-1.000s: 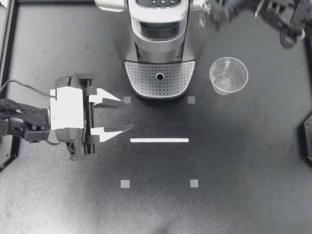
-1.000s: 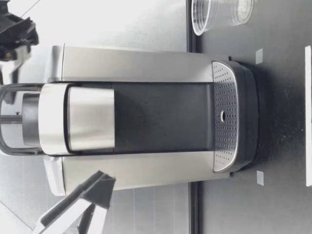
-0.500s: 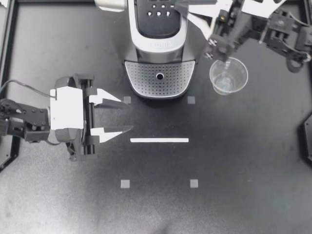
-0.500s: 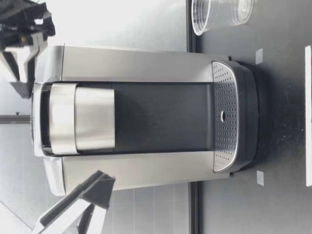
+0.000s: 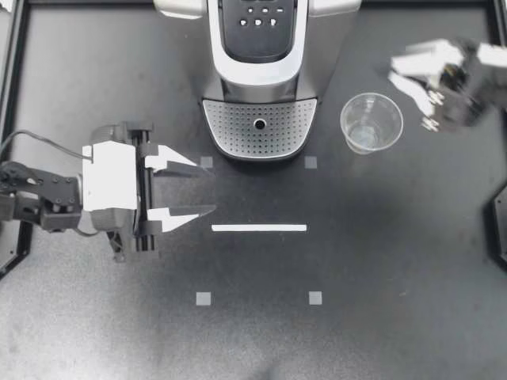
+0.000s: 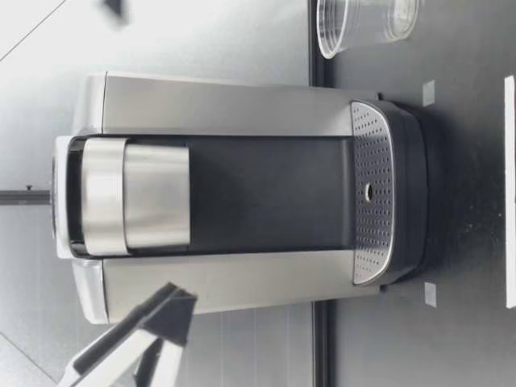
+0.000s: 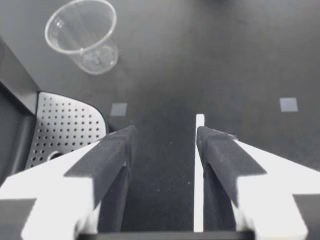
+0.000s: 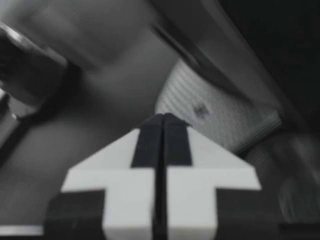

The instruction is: Place the coffee capsule inside the capsule container, then place the cup onto the center of the cup tray, then push the 'Hot Water' and 'Travel Mug' buttons.

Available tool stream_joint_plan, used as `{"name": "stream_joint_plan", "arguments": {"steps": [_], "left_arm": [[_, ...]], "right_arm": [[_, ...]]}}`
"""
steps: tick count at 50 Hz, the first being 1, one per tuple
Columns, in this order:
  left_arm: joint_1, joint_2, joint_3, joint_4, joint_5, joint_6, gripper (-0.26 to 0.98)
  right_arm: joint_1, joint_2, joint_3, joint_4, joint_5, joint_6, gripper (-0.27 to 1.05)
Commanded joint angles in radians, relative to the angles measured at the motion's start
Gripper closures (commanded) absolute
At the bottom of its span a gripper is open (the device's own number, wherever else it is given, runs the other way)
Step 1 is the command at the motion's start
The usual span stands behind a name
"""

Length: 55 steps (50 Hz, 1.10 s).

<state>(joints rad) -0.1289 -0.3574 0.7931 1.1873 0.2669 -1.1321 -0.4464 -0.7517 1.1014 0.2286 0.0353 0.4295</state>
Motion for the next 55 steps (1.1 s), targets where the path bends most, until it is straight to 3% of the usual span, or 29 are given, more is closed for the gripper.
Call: {"name": "stream_joint_plan", "arguments": {"steps": [1,16,35,55], "left_arm": [[0.0,-0.002,-0.011,0.002,0.002,-0.002,0.29],[0.0,0.017,-0.014,0.002,-0.008,-0.003,0.29],[0.0,0.041,-0.009,0.002,-0.008,-0.003,0.29],[0.0,0.058,-0.009,0.003,-0.008,-0.003,0.29]], "right_arm": [[-0.021,-0.044,0.04,0.005,0.012,0.029,0.71],[-0.115,-0.043,0.176,0.003,0.023,0.107,0.71],[-0.127,0.094,0.179,0.003,0.014,0.109,0.69],[-0.126,0.15,0.149,-0.002,0.0,0.11,0.23]]}}
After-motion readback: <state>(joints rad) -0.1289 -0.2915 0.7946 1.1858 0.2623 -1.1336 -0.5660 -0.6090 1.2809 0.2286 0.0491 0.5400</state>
